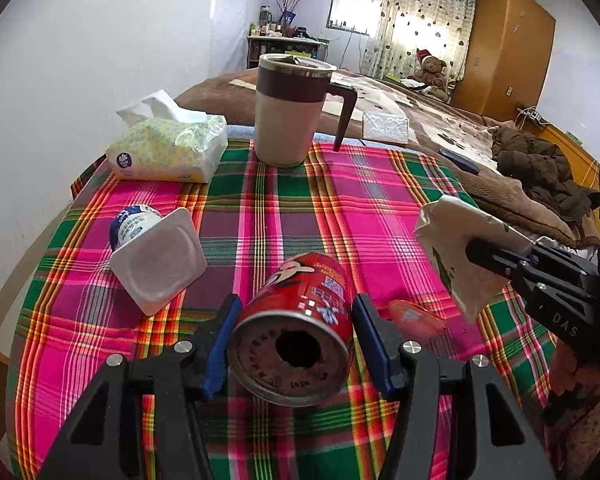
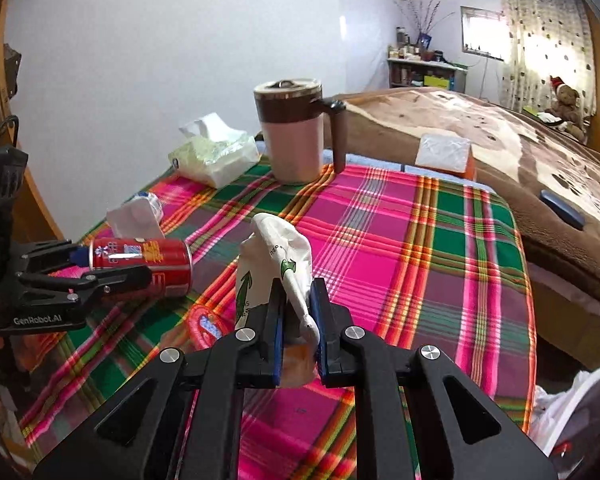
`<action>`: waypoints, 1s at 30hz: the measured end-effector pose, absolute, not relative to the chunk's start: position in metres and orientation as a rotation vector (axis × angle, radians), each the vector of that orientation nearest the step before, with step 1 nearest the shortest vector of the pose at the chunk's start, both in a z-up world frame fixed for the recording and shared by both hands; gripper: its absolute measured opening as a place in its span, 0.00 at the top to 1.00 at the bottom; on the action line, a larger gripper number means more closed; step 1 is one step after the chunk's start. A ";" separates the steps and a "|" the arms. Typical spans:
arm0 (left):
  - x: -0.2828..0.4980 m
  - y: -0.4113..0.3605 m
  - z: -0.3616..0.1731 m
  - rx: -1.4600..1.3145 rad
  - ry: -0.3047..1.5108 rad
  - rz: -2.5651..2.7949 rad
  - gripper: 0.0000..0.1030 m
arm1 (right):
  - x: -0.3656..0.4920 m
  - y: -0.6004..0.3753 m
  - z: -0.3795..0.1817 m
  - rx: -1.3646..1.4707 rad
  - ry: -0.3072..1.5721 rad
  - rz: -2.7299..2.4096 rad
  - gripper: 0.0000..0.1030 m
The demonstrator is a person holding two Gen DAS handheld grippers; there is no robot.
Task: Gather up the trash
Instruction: 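Carry the red can with the left tool while the right tool carries the tissue over the bin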
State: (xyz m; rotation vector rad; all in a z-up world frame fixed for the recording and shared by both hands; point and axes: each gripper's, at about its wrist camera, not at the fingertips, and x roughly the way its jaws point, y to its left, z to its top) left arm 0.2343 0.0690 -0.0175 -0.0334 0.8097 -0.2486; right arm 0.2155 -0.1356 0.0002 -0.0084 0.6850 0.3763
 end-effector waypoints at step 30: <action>0.182 0.007 0.029 -0.003 0.675 -0.334 0.46 | 0.157 -0.196 0.028 0.133 0.546 0.227 0.88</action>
